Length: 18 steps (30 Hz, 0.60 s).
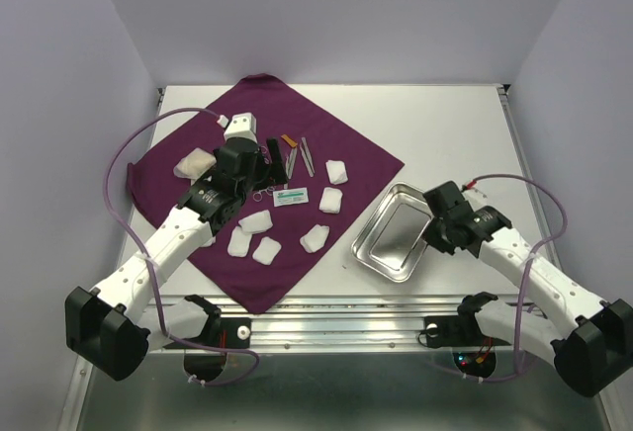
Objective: Prepare the surgical pack
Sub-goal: Pick up the container from the center of the board.
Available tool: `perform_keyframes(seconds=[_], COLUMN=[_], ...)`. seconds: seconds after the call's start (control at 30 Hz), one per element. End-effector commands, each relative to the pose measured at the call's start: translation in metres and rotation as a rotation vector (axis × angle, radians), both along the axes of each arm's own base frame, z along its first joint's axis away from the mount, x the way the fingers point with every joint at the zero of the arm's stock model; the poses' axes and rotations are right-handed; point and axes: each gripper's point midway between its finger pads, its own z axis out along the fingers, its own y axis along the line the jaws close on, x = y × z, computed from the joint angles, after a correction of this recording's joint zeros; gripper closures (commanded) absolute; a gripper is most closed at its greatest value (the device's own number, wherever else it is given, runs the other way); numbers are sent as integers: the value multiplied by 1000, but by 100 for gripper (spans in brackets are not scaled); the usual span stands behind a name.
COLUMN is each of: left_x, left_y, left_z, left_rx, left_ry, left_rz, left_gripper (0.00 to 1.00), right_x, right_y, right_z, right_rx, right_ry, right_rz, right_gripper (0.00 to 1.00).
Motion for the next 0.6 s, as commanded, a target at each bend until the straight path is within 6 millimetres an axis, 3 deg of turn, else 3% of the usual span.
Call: perform_keyframes(seconds=[0.0, 0.2, 0.33, 0.5, 0.57], left_x=[4, 2, -3, -7, -10], left_y=[-1, 4, 8, 9, 10], left_z=[24, 26, 22, 20, 21], left_rx=[-11, 1, 7, 18, 32], left_ry=[-55, -62, -61, -56, -49], left_rz=[-9, 1, 3, -10, -27], left_gripper=[1, 1, 1, 1, 1], right_x=[24, 43, 67, 98, 119], right_y=[-13, -12, -3, 6, 7], right_z=[46, 73, 99, 105, 107], right_rx=[-115, -193, -238, -324, -309], right_ry=[-113, -166, -219, -209, -255], right_rz=[50, 154, 250, 365, 379], right_gripper=[99, 99, 99, 99, 99])
